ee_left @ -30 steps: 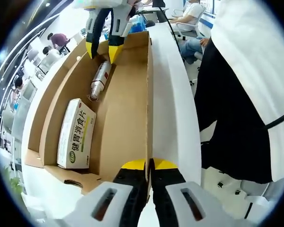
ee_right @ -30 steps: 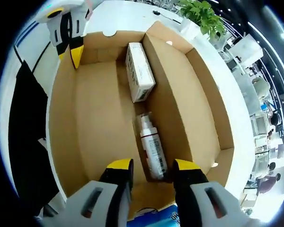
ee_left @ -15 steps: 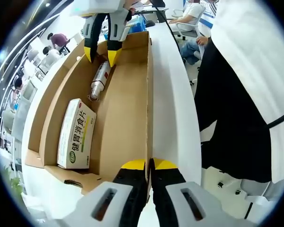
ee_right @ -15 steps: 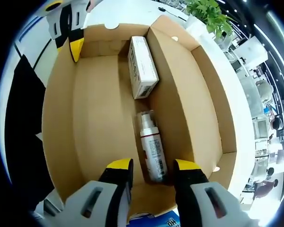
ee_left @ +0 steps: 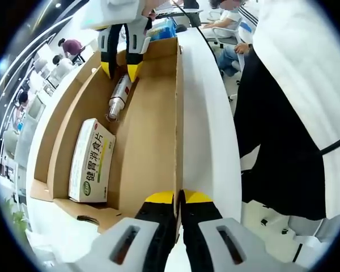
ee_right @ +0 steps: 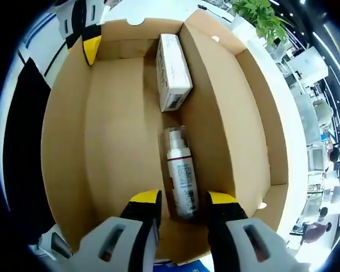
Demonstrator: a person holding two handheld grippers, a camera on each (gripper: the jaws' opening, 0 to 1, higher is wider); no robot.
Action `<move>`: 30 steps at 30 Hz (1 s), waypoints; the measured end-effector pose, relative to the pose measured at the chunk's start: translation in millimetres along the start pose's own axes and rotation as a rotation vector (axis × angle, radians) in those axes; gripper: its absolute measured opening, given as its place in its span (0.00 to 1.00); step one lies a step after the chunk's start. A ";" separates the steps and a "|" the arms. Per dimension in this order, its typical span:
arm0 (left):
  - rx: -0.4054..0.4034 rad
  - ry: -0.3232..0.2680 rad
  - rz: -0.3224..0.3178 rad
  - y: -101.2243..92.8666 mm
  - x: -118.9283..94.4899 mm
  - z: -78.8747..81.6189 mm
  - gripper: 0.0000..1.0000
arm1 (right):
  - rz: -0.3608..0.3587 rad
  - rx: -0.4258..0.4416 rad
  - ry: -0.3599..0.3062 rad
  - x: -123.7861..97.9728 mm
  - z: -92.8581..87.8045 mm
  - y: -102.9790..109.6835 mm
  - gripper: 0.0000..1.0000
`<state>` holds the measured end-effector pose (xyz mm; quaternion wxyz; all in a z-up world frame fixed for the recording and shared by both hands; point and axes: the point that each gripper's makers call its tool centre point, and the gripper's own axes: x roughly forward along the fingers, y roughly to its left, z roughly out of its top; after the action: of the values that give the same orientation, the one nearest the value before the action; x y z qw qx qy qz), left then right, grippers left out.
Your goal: Operate the shoe box by opening the lid, removing the specified soft item, and placing it in the target area until the item is outside and the box remains undamaged.
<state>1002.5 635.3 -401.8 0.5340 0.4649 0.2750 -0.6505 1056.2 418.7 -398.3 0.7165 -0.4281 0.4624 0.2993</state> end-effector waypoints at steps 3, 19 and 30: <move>0.000 0.000 -0.001 0.2 0.8 -0.9 0.02 | 0.017 -0.017 0.014 1.5 -2.8 3.2 0.31; -0.002 -0.001 0.000 -0.7 -1.5 2.1 0.02 | 0.063 -0.014 0.041 11.5 -7.9 10.9 0.30; -0.002 -0.002 -0.001 -0.2 -0.1 -0.1 0.02 | 0.127 0.131 0.018 0.9 -1.9 19.5 0.29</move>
<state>1002.4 635.6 -401.8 0.5344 0.4636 0.2755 -0.6508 1039.8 425.9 -406.1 0.7184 -0.3527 0.5137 0.3092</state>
